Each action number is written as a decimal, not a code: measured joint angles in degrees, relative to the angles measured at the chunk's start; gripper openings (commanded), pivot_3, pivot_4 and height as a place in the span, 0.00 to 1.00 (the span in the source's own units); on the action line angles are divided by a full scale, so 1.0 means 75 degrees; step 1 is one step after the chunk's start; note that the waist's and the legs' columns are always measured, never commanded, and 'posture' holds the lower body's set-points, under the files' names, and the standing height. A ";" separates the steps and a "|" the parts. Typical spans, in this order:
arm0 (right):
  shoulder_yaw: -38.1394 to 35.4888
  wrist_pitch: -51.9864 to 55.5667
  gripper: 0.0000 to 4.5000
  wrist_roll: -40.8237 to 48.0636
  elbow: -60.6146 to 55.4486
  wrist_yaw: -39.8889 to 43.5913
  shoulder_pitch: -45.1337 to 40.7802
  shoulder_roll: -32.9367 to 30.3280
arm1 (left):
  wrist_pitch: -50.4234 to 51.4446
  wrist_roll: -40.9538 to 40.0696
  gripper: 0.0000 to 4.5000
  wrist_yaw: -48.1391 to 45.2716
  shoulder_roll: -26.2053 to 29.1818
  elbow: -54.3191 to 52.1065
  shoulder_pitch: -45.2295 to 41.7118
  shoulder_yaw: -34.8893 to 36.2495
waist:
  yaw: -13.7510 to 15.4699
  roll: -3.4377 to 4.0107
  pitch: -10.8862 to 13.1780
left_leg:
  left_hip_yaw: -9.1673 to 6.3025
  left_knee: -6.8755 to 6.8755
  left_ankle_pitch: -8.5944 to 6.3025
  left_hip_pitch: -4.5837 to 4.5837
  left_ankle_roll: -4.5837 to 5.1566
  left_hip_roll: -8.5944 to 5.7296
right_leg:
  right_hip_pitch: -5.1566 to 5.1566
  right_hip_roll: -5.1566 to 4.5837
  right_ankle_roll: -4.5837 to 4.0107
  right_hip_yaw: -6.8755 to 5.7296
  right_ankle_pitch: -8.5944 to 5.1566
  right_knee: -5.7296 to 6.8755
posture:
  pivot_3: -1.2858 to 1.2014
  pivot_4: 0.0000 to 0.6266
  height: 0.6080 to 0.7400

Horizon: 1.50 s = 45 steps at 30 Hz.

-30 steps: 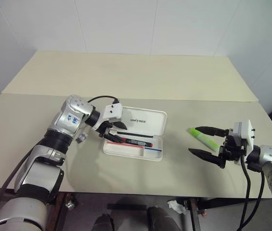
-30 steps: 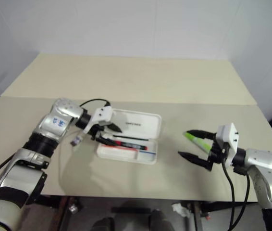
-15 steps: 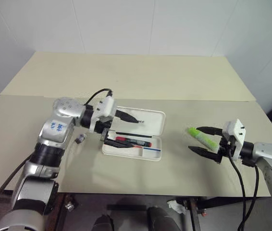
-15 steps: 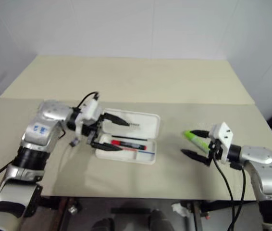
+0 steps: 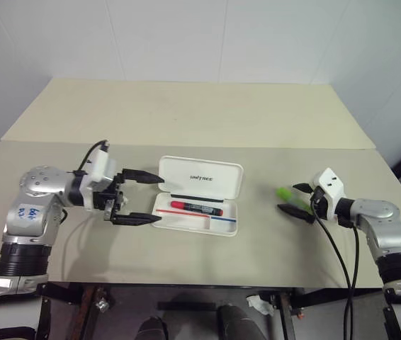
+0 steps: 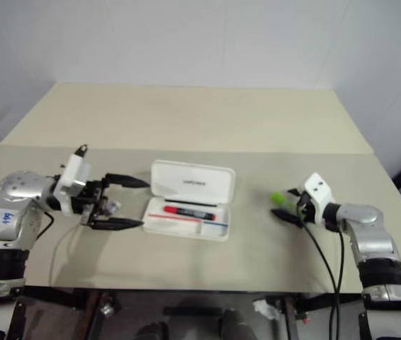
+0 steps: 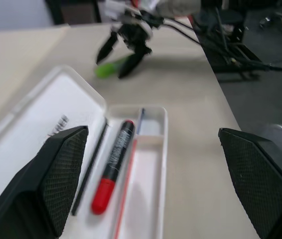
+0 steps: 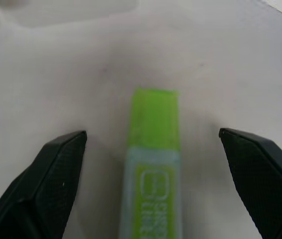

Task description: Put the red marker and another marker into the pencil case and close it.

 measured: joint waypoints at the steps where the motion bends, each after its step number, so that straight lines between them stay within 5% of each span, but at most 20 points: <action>1: 0.0023 -0.0017 1.00 -0.0007 0.0131 0.0026 -0.0090 0.0033 | -0.0004 -0.0009 1.00 -0.0001 0.0087 0.0074 0.0037 0.0085 | -0.0023 0.0000 0.0000 | 0.0000 0.0000 0.0000 0.0005 0.0000 0.0000 | 0.0005 0.0000 0.0000 0.0000 0.0000 0.0000 | 0.52 0.24 1.00; 6: 0.0184 0.0247 0.96 -0.0056 0.0531 0.0043 -0.0440 0.0104 | -0.0148 -0.0009 1.00 0.0034 0.0255 0.0203 0.0076 0.0216 | -0.0151 -0.0001 -0.0001 | -0.0001 0.0004 0.0001 0.0037 0.0002 0.0000 | 0.0059 0.0000 -0.0018 0.0001 -0.0002 -0.0031 | 0.52 0.24 1.00; 8: 0.0221 0.0483 0.86 -0.0061 0.0650 0.0044 -0.0544 0.0153 | -0.0182 -0.0009 1.00 0.0054 0.0331 0.0278 0.0079 0.0222 | -0.0179 -0.0004 -0.0002 | -0.0004 0.0006 0.0006 0.0049 0.0009 0.0001 | 0.0095 -0.0001 -0.0107 0.0003 -0.0035 -0.0069 | 0.52 0.24 1.00; 17: 0.0227 0.0628 0.25 -0.0056 0.0629 0.0037 -0.0521 0.0324 | -0.0233 -0.0113 1.00 0.0113 0.0349 0.0313 0.0114 0.0376 | -0.0177 -0.0037 -0.0022 | 0.0014 0.0029 0.0017 0.0050 0.0023 0.0001 | 0.0135 -0.0009 -0.0081 0.0027 0.0043 -0.0171 | 0.52 0.24 1.00; 27: 0.0215 0.0507 0.25 -0.0213 0.0008 -0.0134 -0.0417 0.0209 | -0.0268 -0.0172 1.00 0.0091 0.0409 0.0387 0.0206 0.0519 | -0.0227 -0.0031 -0.0017 | 0.0073 -0.0024 0.0017 0.0027 0.0025 0.0002 | 0.0083 -0.0012 -0.0063 0.0077 0.0050 -0.0202 | 0.52 0.24 1.00; 34: 0.0206 0.1553 0.25 -0.0035 -0.2436 -0.0268 -0.0802 0.0143 | -0.0615 -0.0204 1.00 0.0108 0.0381 0.0672 0.0397 0.0539 | -0.0346 -0.0003 -0.0002 | 0.0087 -0.0094 0.0009 -0.0005 0.0021 0.0007 | -0.0007 -0.0011 0.0035 0.0078 0.0075 -0.0174 | 0.52 0.24 1.00; 45: 0.1237 0.3740 0.25 0.0784 -0.5245 0.0091 -0.2014 0.0539 | -0.1105 -0.0315 1.00 0.0101 0.0299 0.0657 0.1013 0.0727 | -0.0316 -0.0001 -0.0001 | 0.0077 -0.0117 -0.0019 -0.0089 0.0005 0.0013 | -0.0123 -0.0011 0.0019 0.0059 0.0024 -0.0104 | 0.52 0.24 1.00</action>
